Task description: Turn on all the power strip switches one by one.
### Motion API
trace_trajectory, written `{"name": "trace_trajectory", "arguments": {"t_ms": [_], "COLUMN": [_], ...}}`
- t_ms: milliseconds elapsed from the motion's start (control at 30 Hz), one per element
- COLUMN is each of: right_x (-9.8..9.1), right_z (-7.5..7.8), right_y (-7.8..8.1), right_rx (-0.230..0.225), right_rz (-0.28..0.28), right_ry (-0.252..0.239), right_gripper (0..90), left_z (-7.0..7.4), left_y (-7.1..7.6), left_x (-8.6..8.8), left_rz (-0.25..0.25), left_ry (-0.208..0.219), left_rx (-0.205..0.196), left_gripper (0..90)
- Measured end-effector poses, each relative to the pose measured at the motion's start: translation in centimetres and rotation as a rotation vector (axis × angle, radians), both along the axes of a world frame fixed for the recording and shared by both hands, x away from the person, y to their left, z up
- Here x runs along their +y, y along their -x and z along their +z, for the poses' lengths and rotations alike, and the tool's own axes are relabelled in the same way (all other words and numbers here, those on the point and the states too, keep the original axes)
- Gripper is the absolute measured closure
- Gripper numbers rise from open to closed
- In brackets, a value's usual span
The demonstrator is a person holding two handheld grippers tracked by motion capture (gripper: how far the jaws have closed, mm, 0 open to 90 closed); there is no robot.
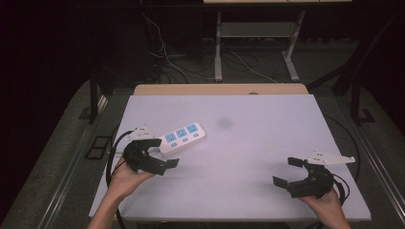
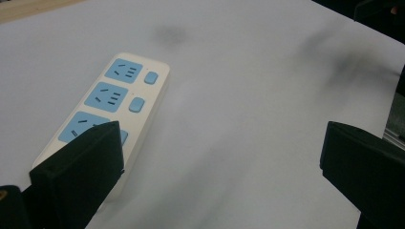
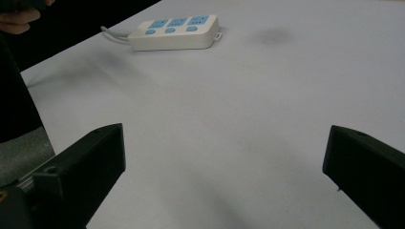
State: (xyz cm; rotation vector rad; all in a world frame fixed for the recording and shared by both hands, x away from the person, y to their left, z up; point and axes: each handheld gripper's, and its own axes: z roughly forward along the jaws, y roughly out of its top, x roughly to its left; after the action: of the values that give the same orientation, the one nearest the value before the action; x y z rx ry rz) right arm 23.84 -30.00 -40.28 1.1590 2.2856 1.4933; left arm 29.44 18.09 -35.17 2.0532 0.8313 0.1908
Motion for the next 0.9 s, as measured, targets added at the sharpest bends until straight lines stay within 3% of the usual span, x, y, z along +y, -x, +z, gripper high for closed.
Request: {"name": "trace_trajectory", "arguments": {"t_ms": [900], "right_x": [-0.2], "right_z": [0.0], "right_y": [0.0], "right_rx": [0.0], "right_rz": [-0.002], "right_ry": [0.006], "right_gripper": [0.7], "left_z": [0.4], "left_y": [-4.0], "left_x": [0.4], "left_rz": [-0.004], "left_ry": [-0.077], "left_rx": [0.058], "left_gripper": [3.8]}}
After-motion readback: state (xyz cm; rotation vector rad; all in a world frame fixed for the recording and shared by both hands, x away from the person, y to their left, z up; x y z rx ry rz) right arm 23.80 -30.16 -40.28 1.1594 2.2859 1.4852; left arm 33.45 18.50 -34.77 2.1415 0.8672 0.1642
